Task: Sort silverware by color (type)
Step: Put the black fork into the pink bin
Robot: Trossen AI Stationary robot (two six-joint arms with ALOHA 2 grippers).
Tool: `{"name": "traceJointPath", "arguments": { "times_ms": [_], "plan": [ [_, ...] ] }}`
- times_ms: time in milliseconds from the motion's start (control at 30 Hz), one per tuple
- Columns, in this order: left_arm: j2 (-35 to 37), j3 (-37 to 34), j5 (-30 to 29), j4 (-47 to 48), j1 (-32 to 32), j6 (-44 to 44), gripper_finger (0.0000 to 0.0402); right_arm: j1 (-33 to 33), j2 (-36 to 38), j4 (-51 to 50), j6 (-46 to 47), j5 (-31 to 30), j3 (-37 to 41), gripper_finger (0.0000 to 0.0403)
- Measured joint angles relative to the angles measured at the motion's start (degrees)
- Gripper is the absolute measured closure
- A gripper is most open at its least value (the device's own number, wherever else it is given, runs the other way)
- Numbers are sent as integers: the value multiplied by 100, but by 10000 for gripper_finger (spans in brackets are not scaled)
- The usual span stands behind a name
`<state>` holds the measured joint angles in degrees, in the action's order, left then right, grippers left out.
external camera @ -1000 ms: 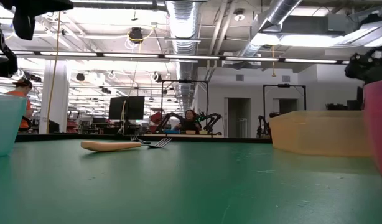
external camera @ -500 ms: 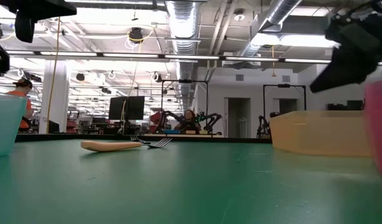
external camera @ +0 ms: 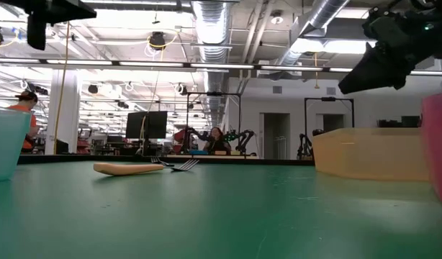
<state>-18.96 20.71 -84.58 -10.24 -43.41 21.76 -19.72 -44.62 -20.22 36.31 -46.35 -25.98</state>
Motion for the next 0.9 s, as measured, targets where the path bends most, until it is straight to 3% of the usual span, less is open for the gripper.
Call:
{"name": "traceJointPath", "arguments": {
  "times_ms": [233, 500, 667, 900],
  "plan": [
    [-17, 2, 1128, -627, 885, -1018, 371, 320, -133, 414, -377, 118, 0, 271],
    [-340, 2, 2160, -625, 1737, -953, 293, 654, -464, 904, -592, 596, 0, 271],
    [-670, 179, 2794, -514, 2320, -506, 268, 809, -751, 1212, -704, 668, 0, 271],
    [-1249, 1320, 4090, 1215, 3485, 207, 268, 1019, -1092, 1752, -914, 1085, 0, 271]
  ]
}}
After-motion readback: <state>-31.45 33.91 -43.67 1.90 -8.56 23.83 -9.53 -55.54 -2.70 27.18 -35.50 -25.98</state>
